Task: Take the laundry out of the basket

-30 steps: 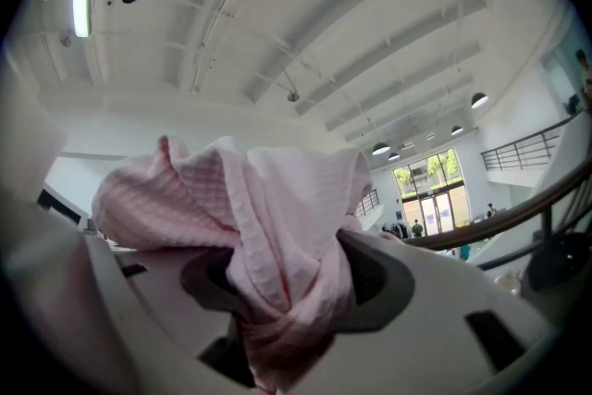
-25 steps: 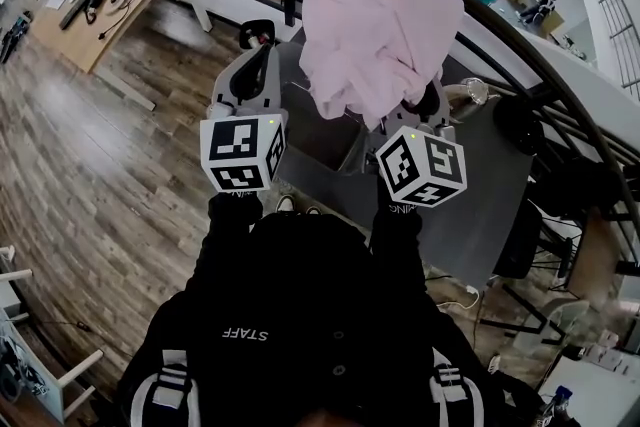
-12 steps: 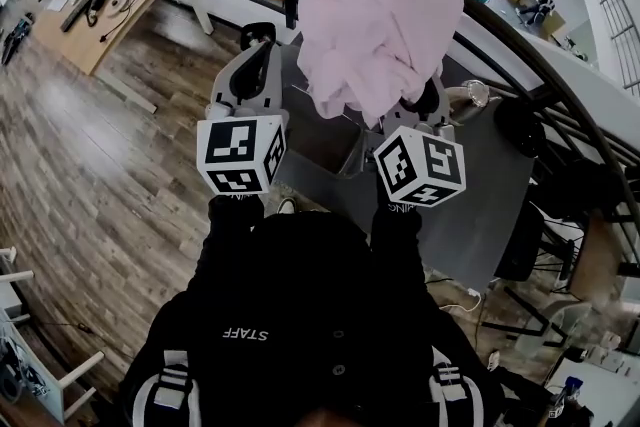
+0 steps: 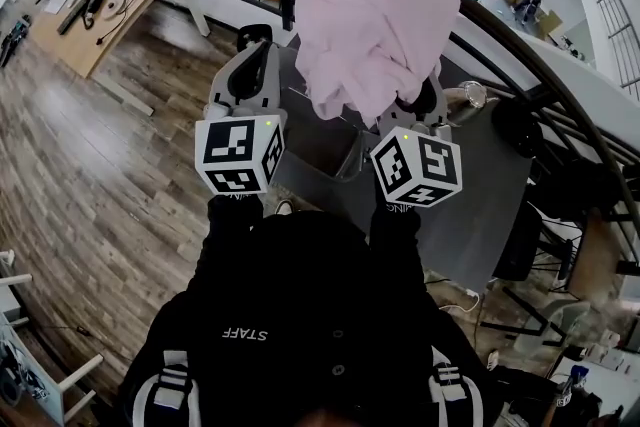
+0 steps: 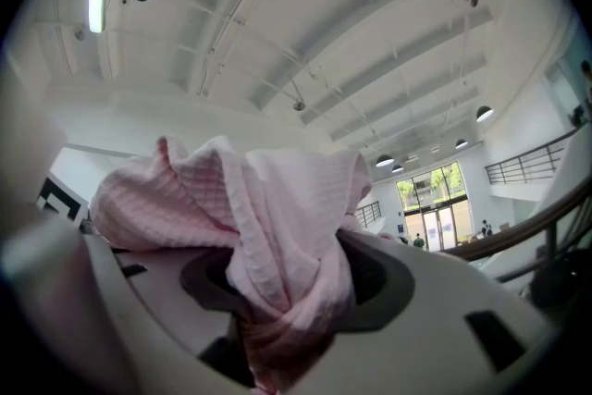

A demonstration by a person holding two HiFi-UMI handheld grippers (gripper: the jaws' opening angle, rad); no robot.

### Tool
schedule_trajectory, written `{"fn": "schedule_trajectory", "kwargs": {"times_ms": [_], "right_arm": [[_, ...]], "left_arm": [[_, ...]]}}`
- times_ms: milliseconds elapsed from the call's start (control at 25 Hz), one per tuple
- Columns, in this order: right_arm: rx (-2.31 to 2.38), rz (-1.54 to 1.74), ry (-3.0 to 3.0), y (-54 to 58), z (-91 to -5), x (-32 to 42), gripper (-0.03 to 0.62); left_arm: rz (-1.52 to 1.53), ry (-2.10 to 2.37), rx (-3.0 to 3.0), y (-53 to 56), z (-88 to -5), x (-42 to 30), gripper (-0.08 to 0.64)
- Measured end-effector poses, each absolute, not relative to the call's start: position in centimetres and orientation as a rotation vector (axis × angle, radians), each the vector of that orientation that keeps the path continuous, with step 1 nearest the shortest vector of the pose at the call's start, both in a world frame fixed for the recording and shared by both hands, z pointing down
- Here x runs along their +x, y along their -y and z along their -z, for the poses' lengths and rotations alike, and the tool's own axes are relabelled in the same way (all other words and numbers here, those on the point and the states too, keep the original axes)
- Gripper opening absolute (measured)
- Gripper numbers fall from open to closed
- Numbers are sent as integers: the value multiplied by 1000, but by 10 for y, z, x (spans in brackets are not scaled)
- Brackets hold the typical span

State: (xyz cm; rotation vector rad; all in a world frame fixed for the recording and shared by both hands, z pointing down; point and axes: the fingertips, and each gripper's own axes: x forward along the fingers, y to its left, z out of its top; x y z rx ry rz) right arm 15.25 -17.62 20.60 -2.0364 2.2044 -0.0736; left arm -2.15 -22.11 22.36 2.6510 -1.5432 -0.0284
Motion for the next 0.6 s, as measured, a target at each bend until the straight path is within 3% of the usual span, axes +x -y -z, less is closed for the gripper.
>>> {"fn": "schedule_trajectory", "kwargs": {"times_ms": [600], "right_arm": [[-2058, 60, -2206, 180, -210, 152, 253]], "left_arm": [[14, 1536, 2662, 229, -226, -20, 0]]}}
